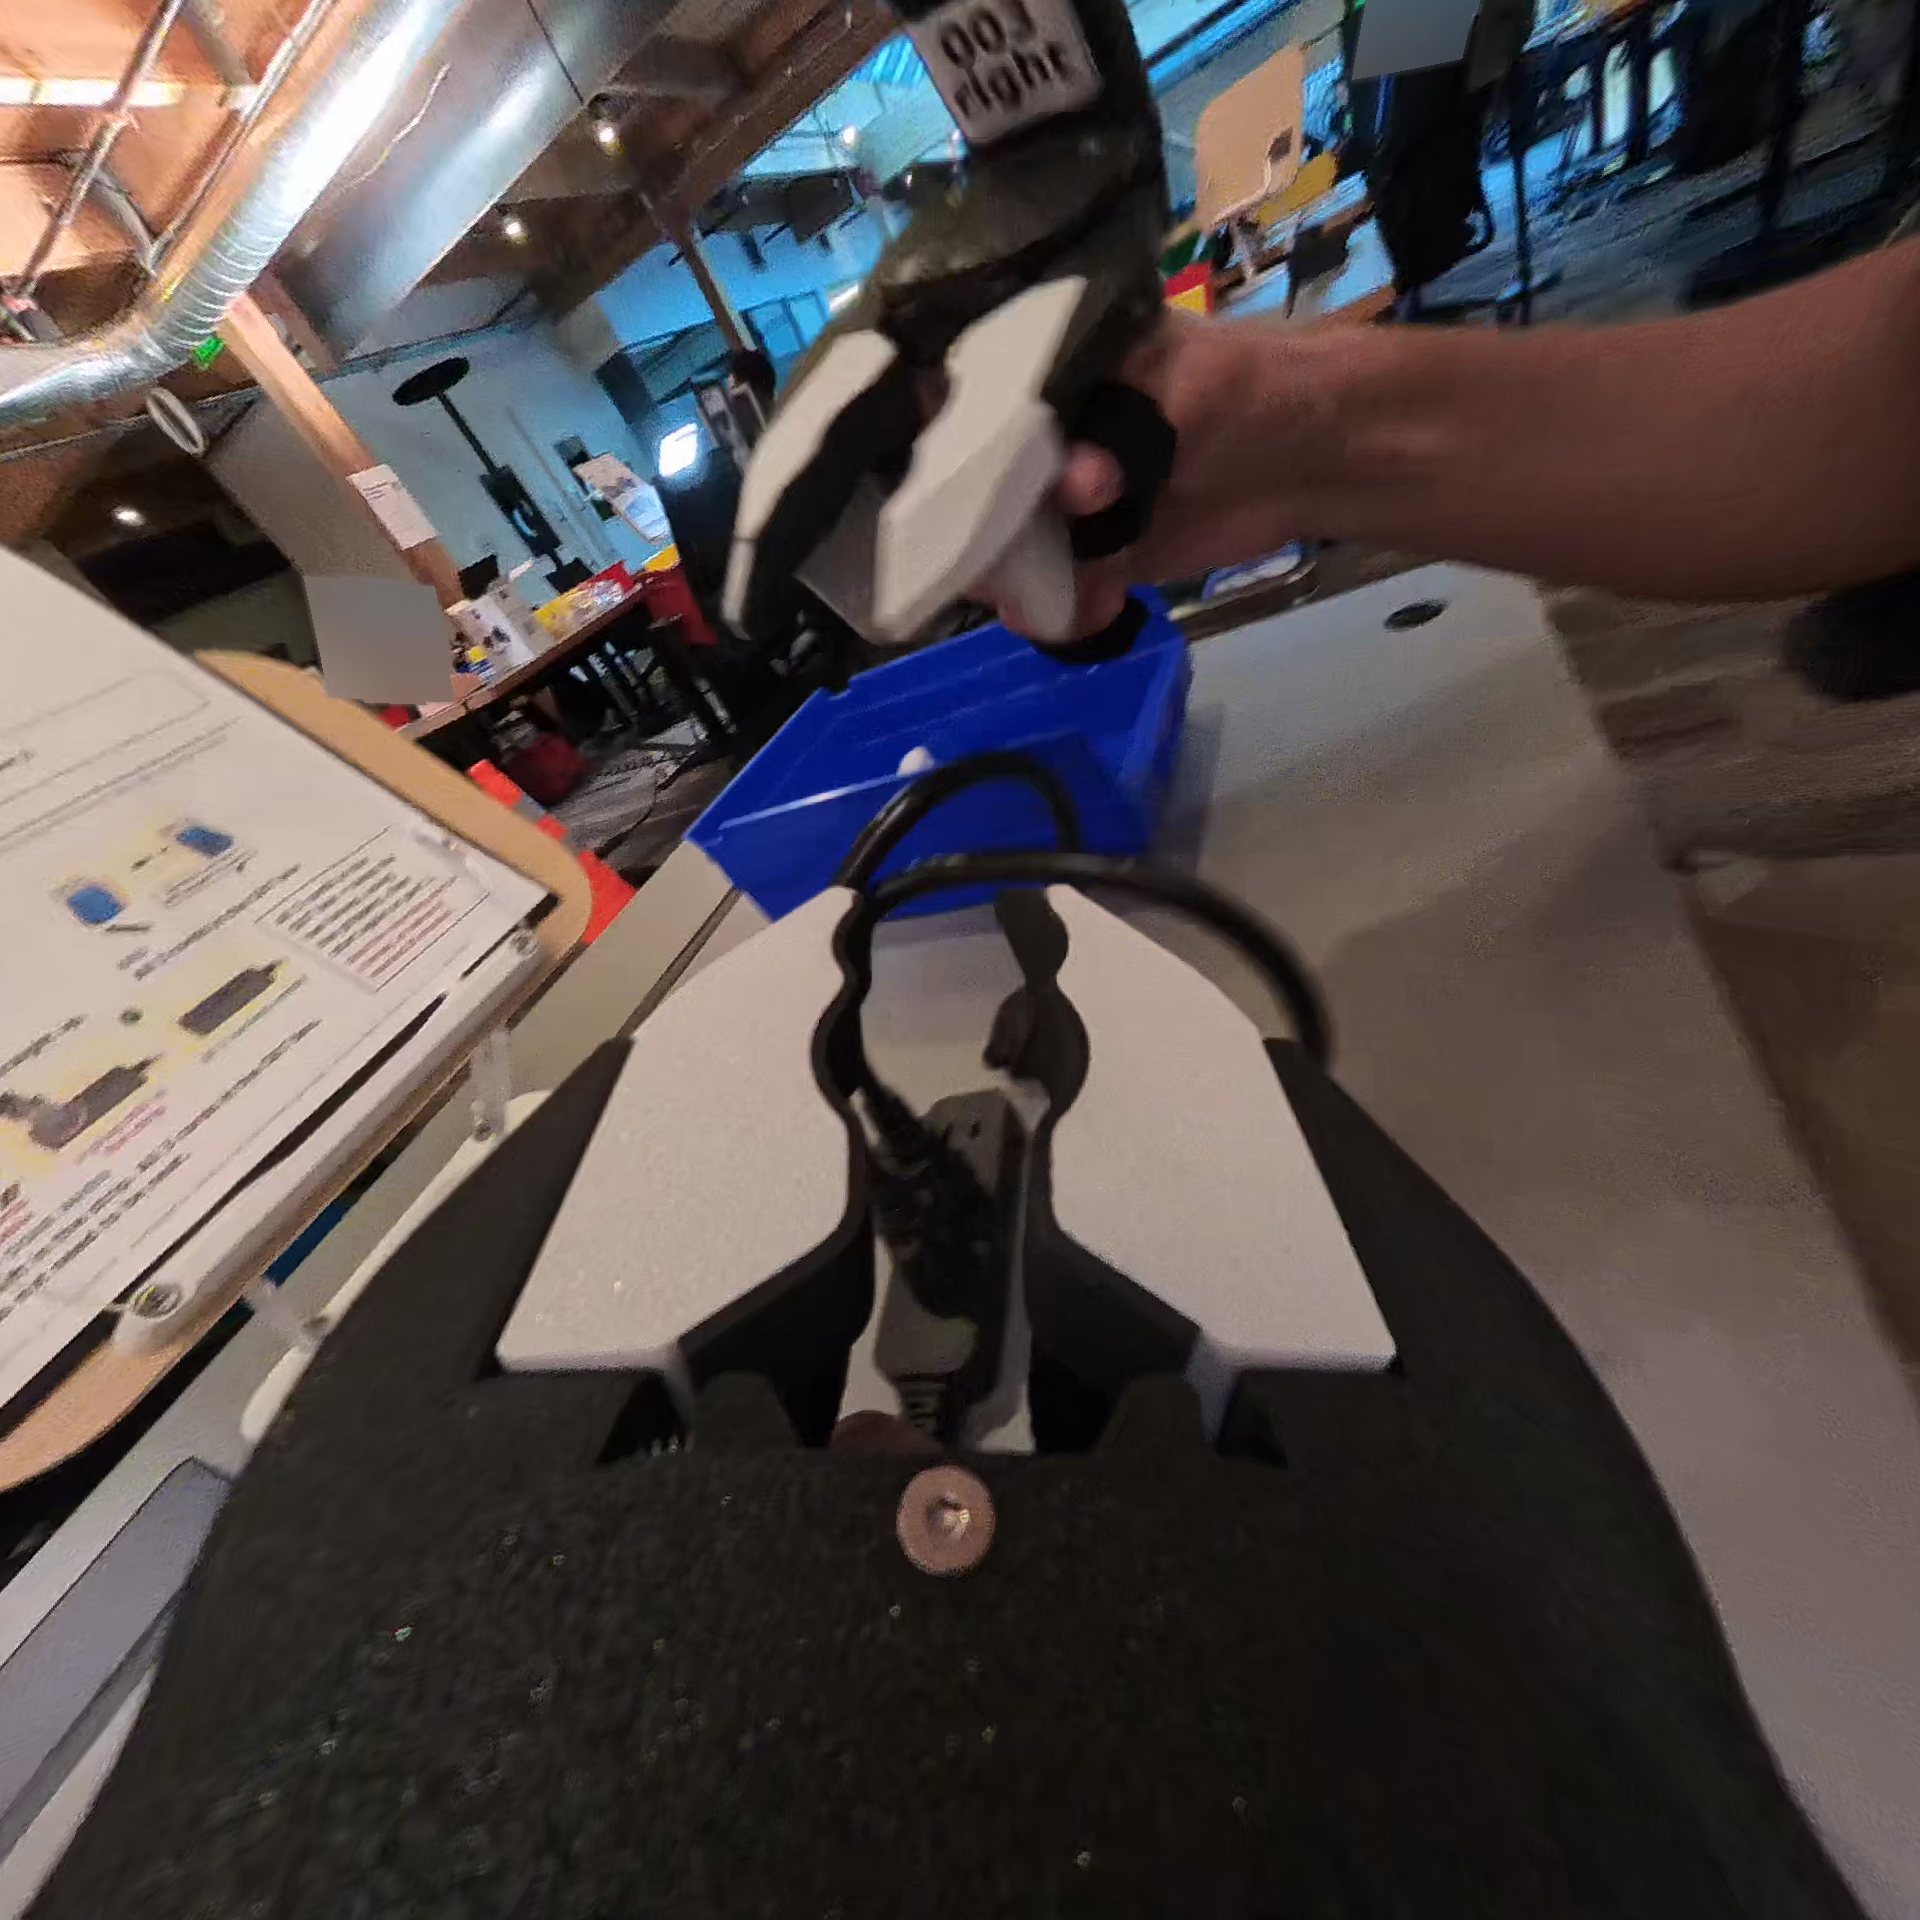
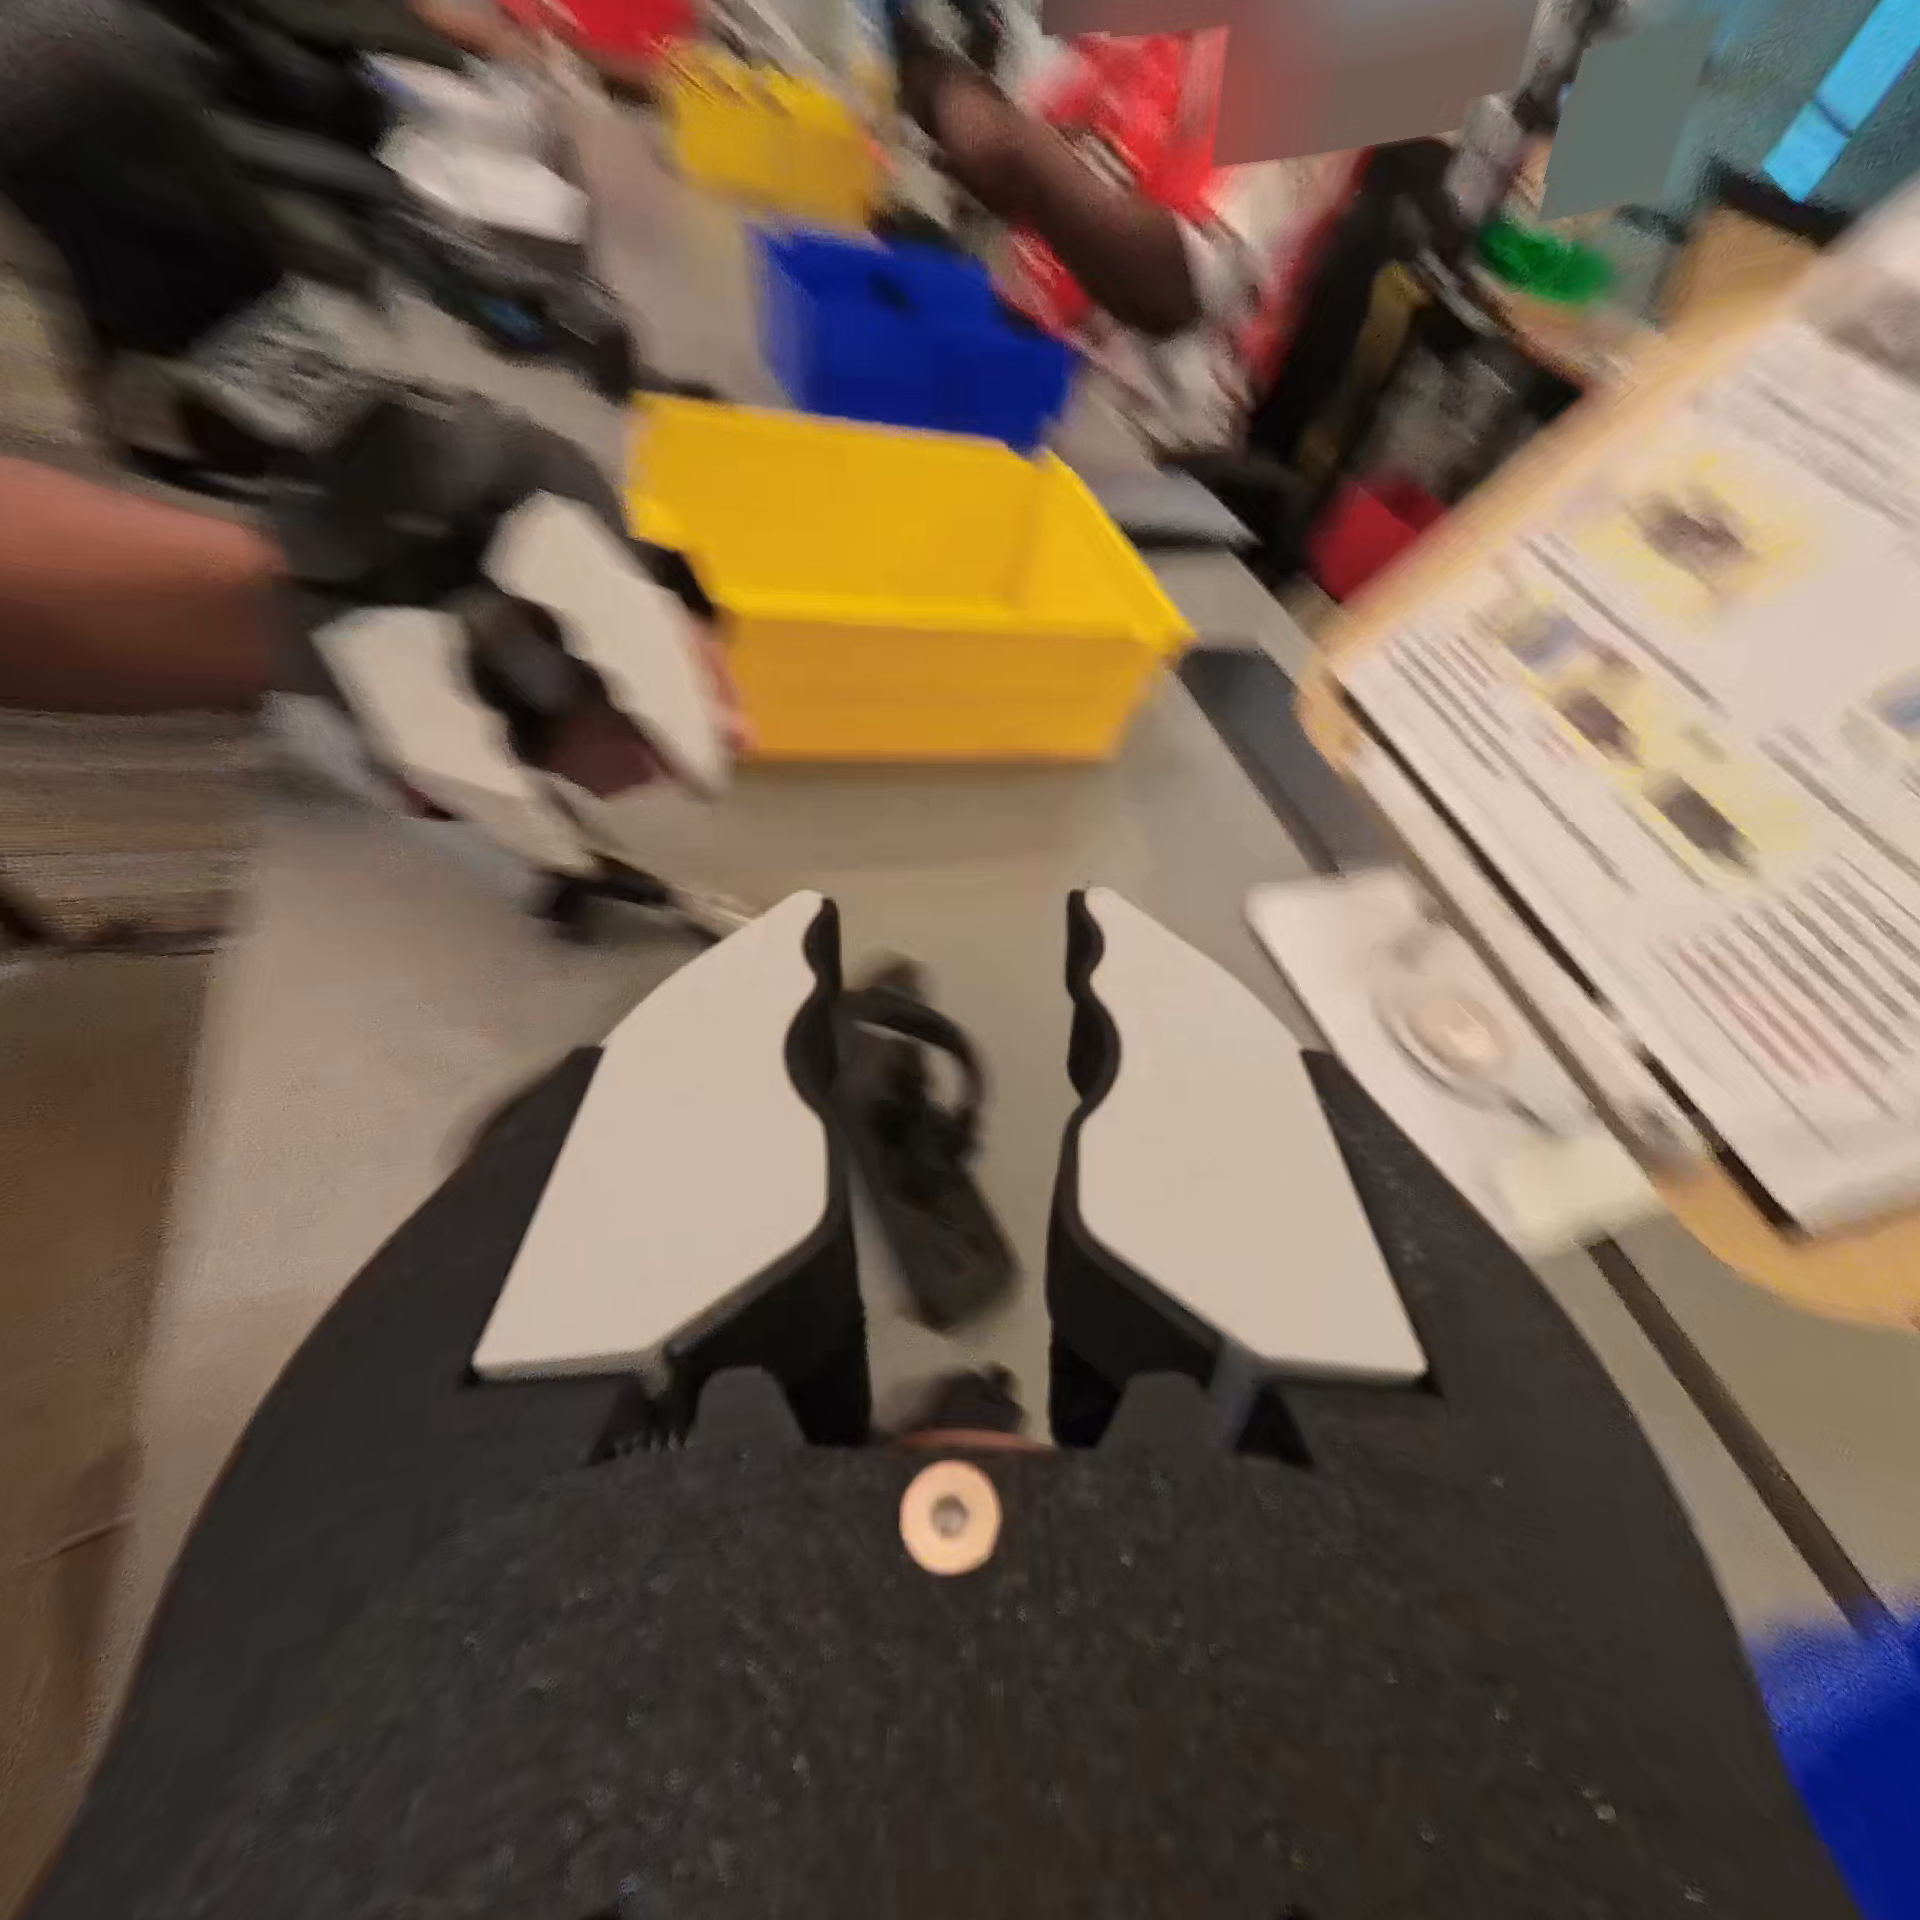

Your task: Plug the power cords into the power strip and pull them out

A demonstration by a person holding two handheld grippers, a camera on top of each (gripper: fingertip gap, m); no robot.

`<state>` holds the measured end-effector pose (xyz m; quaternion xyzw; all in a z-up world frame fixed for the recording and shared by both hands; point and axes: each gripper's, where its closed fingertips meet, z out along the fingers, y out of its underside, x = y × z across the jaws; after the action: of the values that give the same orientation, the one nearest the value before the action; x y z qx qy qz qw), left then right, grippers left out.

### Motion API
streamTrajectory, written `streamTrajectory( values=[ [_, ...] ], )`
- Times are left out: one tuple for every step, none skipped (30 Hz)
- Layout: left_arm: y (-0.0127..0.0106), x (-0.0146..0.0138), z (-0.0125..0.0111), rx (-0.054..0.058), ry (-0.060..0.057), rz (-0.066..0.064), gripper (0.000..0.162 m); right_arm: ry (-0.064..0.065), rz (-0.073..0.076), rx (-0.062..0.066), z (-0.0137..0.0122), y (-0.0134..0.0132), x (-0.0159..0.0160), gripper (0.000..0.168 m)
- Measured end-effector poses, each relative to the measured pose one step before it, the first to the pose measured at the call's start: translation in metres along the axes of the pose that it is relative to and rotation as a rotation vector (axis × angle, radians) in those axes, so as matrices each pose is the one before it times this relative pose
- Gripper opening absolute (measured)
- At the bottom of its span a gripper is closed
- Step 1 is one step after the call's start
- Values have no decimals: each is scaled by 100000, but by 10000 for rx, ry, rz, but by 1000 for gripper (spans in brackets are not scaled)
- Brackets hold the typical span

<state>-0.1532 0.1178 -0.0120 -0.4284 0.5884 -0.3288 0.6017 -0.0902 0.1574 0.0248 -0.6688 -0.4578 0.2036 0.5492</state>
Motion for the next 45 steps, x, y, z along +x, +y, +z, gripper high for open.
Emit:
streamTrajectory(
  values=[
    [-1435,989,-458,180,215,-160,30,-1211,-192,597,-620,-1303,-3470,37],
    [-1351,1248,-340,183,324,-241,33,-1188,-57,367,-9,-704,-3649,37],
    [-1164,1258,-192,109,255,-260,36,-1025,-4,175,465,-154,-3440,40],
    [-969,1294,-77,75,193,-166,38,-672,-83,84,690,210,-2860,43],
    [-757,1354,-13,20,175,-13,39,-88,-233,-136,634,580,-1821,46],
    [-557,1247,35,-52,70,104,39,353,-303,-97,391,432,-981,48],
    [-435,1142,58,-78,9,139,40,252,-254,311,197,-200,-990,47],
    [-381,1165,64,-81,67,72,41,-83,-157,473,27,-582,-1278,45],
    [-331,1133,84,-72,90,-19,42,-221,-19,348,31,-655,-1339,42],
    [-343,1108,75,-14,85,-47,42,21,-92,200,60,-578,-914,42],
    [-371,1037,84,42,54,-53,42,51,-247,105,82,-482,-805,42],
    [-284,866,89,12,-15,-22,42,-179,-234,62,129,-441,-1066,41],
    [-217,629,58,-14,-114,60,41,-206,-143,64,111,-402,-1042,39],
    [-182,489,23,-3,-125,53,41,-159,-103,85,94,-326,-906,39],
    [-231,366,-35,60,-100,-57,41,-147,-42,66,105,-180,-825,38],
    [-279,213,-92,141,-111,-150,39,32,-20,-133,162,245,-425,38],
    [-137,-5,-91,98,-190,-109,44,-35,-62,-184,90,329,-433,36],
    [-61,-147,-99,77,-243,2,47,65,-12,138,9,-143,-280,36],
    [44,-112,-109,38,-187,79,48,108,108,86,94,-20,-55,39],
    [187,-289,-111,7,-268,100,48,-13,241,62,121,86,-92,43],
    [447,-543,-80,-87,-368,77,48,-17,292,25,136,198,35,53],
    [754,-543,-35,-241,-304,14,48,50,327,-201,231,581,221,62],
    [805,-328,-14,-252,-140,-50,49,46,238,-257,296,746,219,70],
    [593,-33,-23,-101,34,-131,51,-9,126,-163,197,596,79,69],
    [350,1,-29,22,41,-183,48,76,164,114,155,215,101,67],
    [286,-23,-7,-8,45,-99,46,89,179,219,191,20,109,71],
    [392,-25,27,-141,127,-95,48,59,96,-57,138,314,89,71],
    [395,-94,44,-114,143,-207,49,144,-159,-365,118,520,116,70],
    [218,-118,-6,29,190,-346,51,217,-241,-248,192,267,93,73],
    [251,-128,-23,-14,185,-289,53,78,-121,-143,164,126,-20,73],
    [297,-75,1,-77,148,-160,55,-8,82,-220,144,277,4,73],
    [303,48,72,-88,141,-50,54,-1,40,-105,78,264,20,71],
    [192,143,89,-20,139,-29,53,62,-9,-117,42,283,80,71],
    [100,124,28,21,169,-115,52,36,39,78,34,23,24,70],
    [174,160,32,-49,173,-102,52,-171,115,-6,-42,57,-170,66],
    [228,323,55,-81,225,-90,51,-32,-68,-187,21,275,-19,63],
    [282,590,60,-112,344,-78,46,65,-268,-152,56,329,7,55],
    [307,463,146,-119,152,56,40,-31,-157,-109,15,381,31,46],
    [274,295,278,-133,-65,247,32,40,-129,-152,-97,494,345,42],
    [165,346,353,-125,-57,303,24,-83,-127,-136,-244,460,221,38],
    [-25,218,248,-25,-120,276,22,-74,93,-47,-309,326,237,37],
    [-11,128,95,-28,-91,190,28,-93,244,6,-381,268,249,40],
    [123,-22,-9,-79,-69,74,29,-118,279,-36,-419,307,185,44],
    [80,-207,-108,-9,-120,-7,31,-34,160,-2,-410,227,192,44],
    [7,-253,-158,49,-93,-75,32,129,37,171,-370,-49,269,44]
  ],
)
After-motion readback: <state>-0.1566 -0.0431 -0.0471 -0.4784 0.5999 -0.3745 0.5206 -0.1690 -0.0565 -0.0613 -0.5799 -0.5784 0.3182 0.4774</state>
